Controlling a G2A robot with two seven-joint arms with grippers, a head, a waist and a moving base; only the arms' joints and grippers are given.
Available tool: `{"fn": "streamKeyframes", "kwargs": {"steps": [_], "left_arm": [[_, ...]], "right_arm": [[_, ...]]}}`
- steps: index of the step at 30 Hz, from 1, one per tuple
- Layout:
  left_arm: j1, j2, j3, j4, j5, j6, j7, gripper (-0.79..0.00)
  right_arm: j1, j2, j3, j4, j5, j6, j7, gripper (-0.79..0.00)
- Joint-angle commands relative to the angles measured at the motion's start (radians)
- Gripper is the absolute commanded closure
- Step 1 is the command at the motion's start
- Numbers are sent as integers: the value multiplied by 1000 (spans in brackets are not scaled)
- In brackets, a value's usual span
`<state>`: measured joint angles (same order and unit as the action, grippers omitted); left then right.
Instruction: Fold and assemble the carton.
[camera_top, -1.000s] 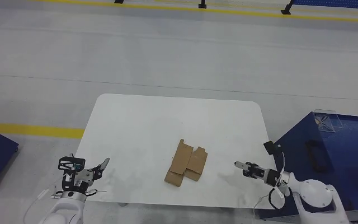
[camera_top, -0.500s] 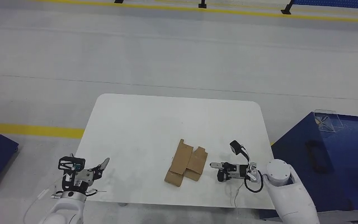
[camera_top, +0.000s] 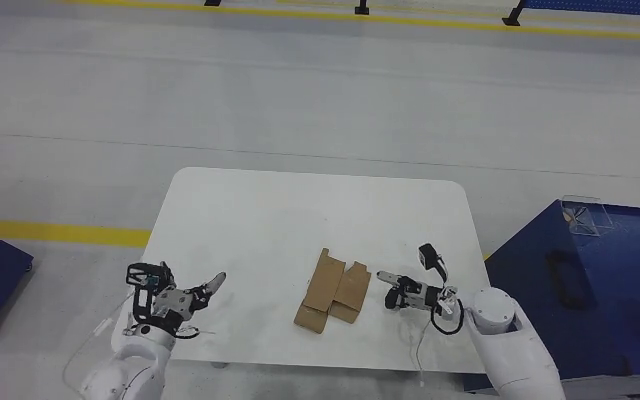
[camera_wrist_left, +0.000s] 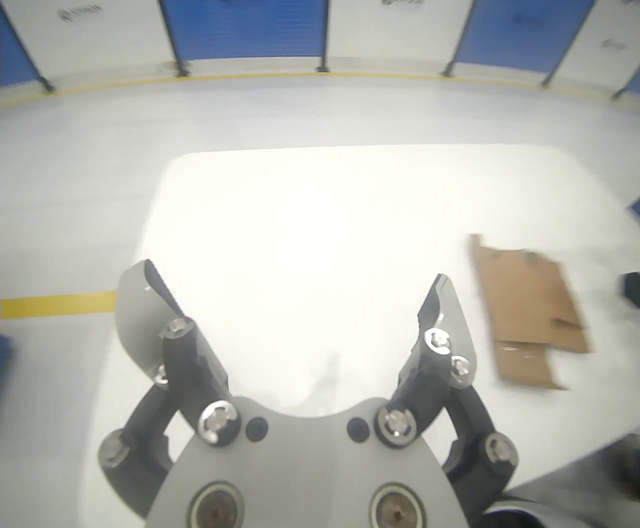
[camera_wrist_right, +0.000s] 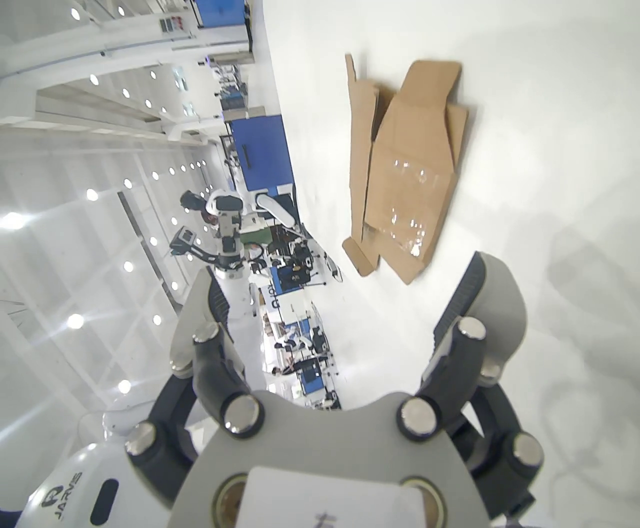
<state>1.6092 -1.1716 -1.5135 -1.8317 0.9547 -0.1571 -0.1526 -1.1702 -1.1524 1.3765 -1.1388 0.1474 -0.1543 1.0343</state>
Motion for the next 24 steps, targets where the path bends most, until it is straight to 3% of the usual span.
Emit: {"fn": "streamKeyframes", "kwargs": {"steps": [1, 4, 8, 22, 24], "left_arm": [[-55, -8, 41, 11, -262, -21, -78, -785], [-132, -22, 105, 49, -527, -28, -181, -785], [-236, -31, 125, 131, -829, 31, -352, -785], [-244, -31, 122, 136, -839, 41, -356, -785], [-243, -35, 138, 153, -926, 49, -393, -785]], "right_arm": [[4, -6, -18, 14, 2, -16, -61, -785], [-2, -18, -54, 27, 18, -60, -132, -785], [-6, -26, -80, 42, 31, -104, -151, -785], [-6, -26, -80, 42, 31, -104, -151, -785], [-10, -26, -81, 36, 37, -103, -155, -785]]}}
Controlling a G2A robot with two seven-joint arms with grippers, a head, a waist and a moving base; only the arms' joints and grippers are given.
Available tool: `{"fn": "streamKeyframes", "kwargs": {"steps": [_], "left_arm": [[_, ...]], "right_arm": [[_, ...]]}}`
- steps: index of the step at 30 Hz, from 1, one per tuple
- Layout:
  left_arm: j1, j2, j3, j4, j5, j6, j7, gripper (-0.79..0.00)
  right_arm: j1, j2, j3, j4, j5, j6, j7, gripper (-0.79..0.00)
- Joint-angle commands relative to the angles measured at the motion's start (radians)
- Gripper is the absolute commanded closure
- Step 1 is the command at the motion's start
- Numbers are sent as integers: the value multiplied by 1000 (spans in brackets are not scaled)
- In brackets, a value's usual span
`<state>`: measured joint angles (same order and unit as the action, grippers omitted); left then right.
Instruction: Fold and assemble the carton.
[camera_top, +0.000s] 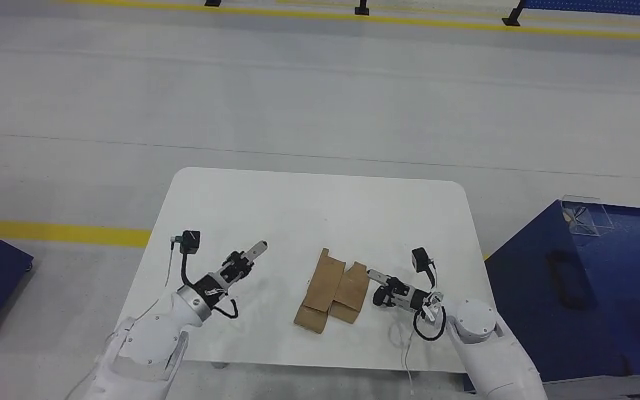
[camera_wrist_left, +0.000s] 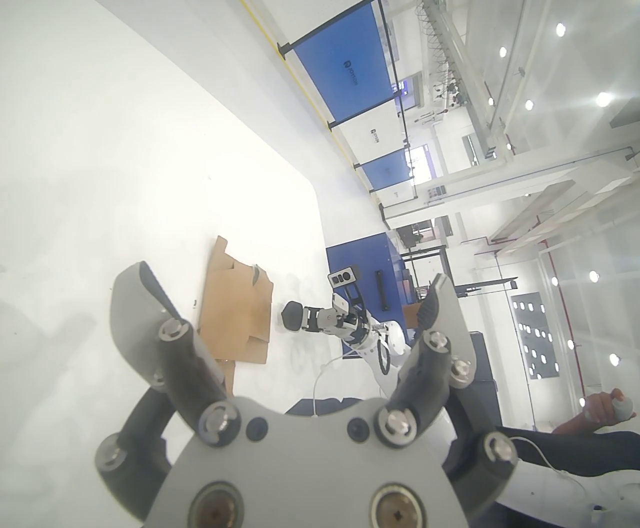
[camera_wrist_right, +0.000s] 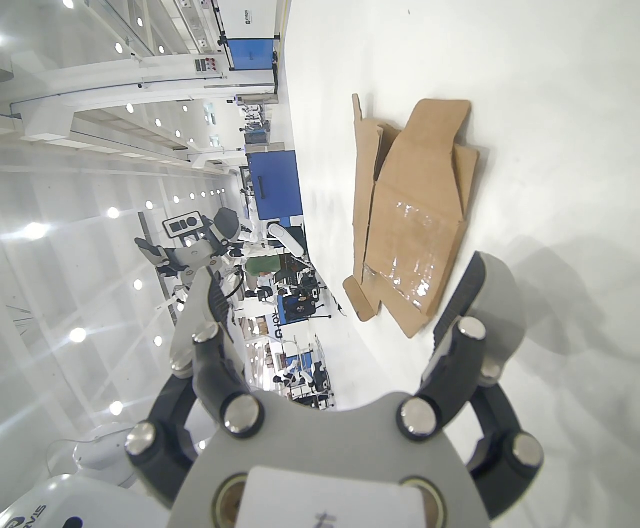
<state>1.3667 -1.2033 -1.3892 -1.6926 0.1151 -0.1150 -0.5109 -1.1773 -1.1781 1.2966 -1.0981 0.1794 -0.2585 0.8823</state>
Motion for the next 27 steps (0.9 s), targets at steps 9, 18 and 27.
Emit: {"fn": "streamKeyframes", "kwargs": {"steps": [9, 18, 27], "left_arm": [[-208, -41, 171, 335, -277, -136, -115, -785], [-326, -71, 286, 514, -232, -194, -114, -785], [-341, -76, 291, 541, -241, -205, -92, -785]], "right_arm": [[-32, 4, -8, -61, -23, 9, -29, -785], [-31, 2, -30, -46, -7, 5, -30, -785], [-32, 2, -31, -45, -10, 2, -30, -785]]}}
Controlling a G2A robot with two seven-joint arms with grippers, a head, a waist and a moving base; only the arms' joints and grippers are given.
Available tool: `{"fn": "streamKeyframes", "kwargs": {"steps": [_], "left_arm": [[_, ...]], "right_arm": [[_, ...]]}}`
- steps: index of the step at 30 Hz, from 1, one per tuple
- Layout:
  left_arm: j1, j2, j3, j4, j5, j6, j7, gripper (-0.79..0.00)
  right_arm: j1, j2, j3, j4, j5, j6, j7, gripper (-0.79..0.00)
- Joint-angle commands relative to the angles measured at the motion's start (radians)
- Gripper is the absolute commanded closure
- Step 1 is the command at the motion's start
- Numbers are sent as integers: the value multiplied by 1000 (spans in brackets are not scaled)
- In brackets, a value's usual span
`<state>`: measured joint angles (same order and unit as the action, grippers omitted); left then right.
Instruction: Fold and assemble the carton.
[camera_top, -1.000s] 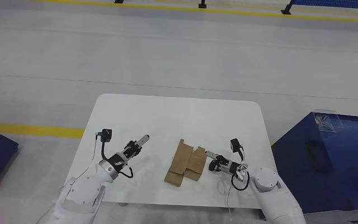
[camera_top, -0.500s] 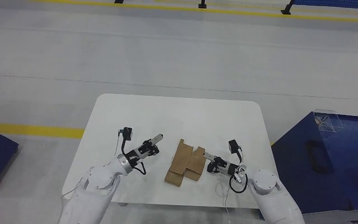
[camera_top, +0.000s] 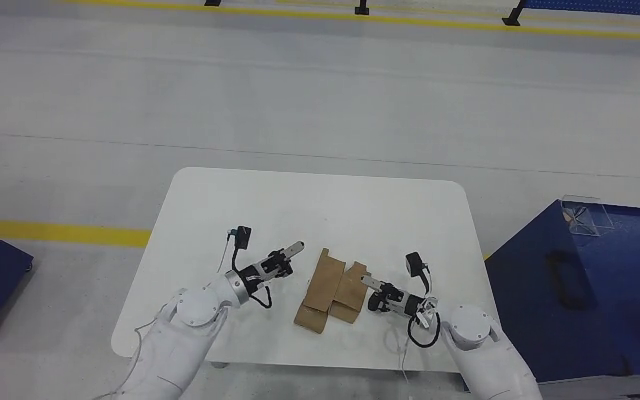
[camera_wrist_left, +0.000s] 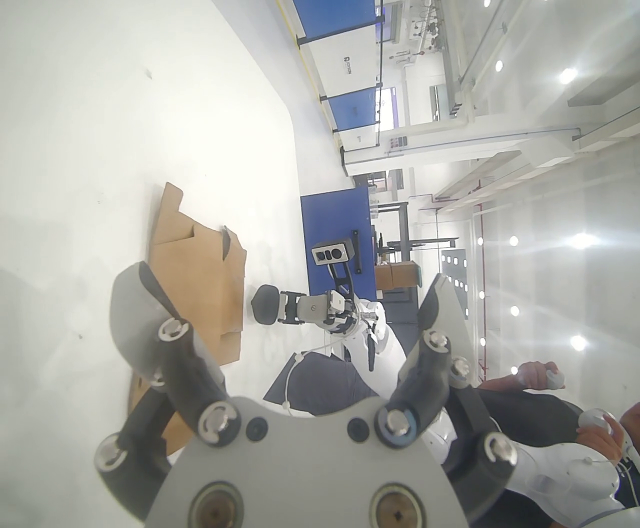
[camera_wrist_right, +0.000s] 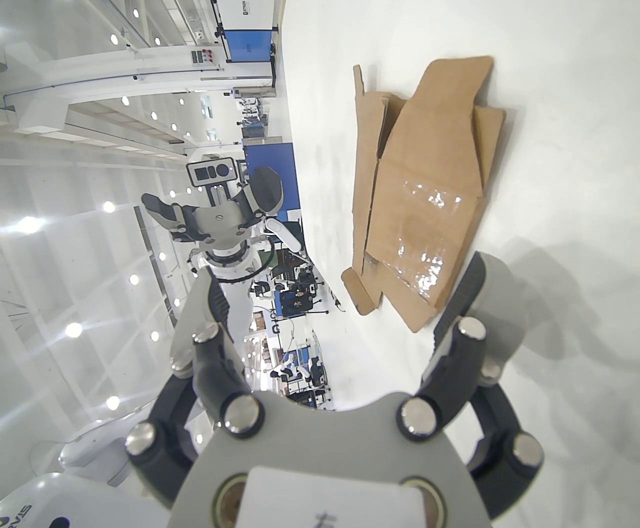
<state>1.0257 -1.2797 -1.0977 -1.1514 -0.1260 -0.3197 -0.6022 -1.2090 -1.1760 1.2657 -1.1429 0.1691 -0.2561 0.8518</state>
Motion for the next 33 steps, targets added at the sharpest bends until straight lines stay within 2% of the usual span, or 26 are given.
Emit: {"fn": "streamKeyframes", "kwargs": {"steps": [1, 2, 4, 11, 18, 27, 33], "left_arm": [[0, 0, 0, 0, 0, 0, -1, -785], [0, 0, 0, 0, 0, 0, -1, -785], [9, -2, -6, -8, -58, 56, -13, -785], [13, 4, 1, -30, 81, 108, 50, -785], [-3, -4, 26, -9, 108, 152, 66, -785], [-64, -30, 84, 93, 75, 165, 49, -785], [-103, -52, 126, 163, 57, 159, 41, -785]], "right_arm": [[-1, 0, 0, 0, 2, 3, -3, -785], [-4, -1, -1, -4, 5, 9, -10, -785], [-7, 0, -1, -11, 7, 26, -20, -785], [5, -1, -11, -8, 12, 100, -29, -785], [52, -7, -29, 55, 51, 131, 6, -785], [98, -21, -79, 138, -9, 25, -77, -785], [113, -28, -111, 161, -49, -59, -83, -785]]}}
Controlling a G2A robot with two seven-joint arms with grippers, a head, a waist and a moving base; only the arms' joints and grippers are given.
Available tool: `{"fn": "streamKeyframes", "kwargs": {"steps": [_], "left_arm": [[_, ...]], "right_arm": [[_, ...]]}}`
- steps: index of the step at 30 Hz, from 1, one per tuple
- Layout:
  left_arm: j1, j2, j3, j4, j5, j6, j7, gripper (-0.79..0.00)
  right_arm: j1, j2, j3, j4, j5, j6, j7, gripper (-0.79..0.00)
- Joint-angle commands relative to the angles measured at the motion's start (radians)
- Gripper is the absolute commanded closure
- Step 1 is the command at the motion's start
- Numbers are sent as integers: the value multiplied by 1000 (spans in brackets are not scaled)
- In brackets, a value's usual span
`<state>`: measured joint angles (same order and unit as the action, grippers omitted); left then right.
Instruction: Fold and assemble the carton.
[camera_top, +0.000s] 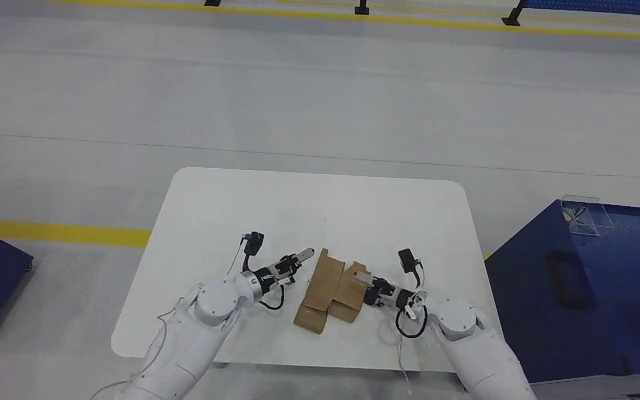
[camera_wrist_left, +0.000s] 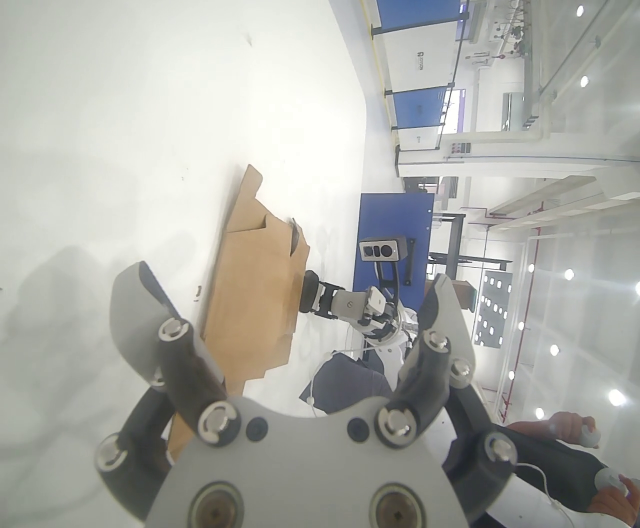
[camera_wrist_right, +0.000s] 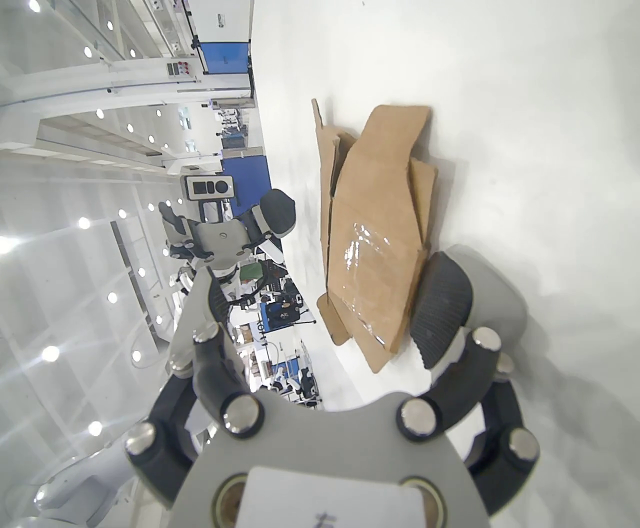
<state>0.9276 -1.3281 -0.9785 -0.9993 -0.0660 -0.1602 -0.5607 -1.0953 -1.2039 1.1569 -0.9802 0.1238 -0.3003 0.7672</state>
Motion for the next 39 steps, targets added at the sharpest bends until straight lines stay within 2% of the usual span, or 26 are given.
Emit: {"fn": "streamKeyframes", "kwargs": {"steps": [1, 11, 13, 14, 15, 18, 20, 23, 24, 25, 26, 32, 36, 39], "left_arm": [[-11, -7, 12, 20, -5, -3, -1, -785], [-44, -33, 50, 93, -45, -26, -33, -785], [-47, -37, 54, 105, -54, -30, -41, -785], [-49, -39, 55, 111, -58, -33, -46, -785], [-51, -40, 55, 117, -62, -36, -48, -785], [-55, -45, 58, 133, -70, -42, -55, -785], [-57, -48, 59, 142, -79, -45, -63, -785], [-60, -52, 60, 154, -88, -49, -72, -785], [-62, -53, 61, 158, -88, -50, -73, -785], [-62, -54, 61, 160, -92, -54, -75, -785], [-62, -55, 61, 162, -93, -56, -76, -785], [-45, -46, 29, 136, -96, -96, -70, -785], [-6, -26, -27, 77, -88, -120, -45, -785], [38, -7, -92, 22, -103, -120, 4, -785]], "right_arm": [[-2, 0, -4, -3, -4, -27, 5, -785], [-6, -2, -2, -29, 55, -44, 37, -785], [0, -5, -9, -22, 61, -41, 30, -619], [4, -7, -13, -18, 64, -39, 25, -563], [8, -10, -19, -12, 65, -36, 22, -369], [23, -17, -38, 11, 74, -34, 19, -348], [35, -23, -52, 30, 79, -37, 18, -286], [51, -32, -69, 57, 89, -46, 20, -240], [56, -34, -73, 65, 93, -50, 19, -182], [60, -36, -78, 73, 96, -53, 19, -58], [65, -39, -82, 81, 98, -55, 17, 0], [77, -44, -83, 104, 116, -93, 14, 0], [61, -27, -25, 54, 187, -131, 101, 0], [26, -3, 50, -58, 245, -143, 187, 0]]}}
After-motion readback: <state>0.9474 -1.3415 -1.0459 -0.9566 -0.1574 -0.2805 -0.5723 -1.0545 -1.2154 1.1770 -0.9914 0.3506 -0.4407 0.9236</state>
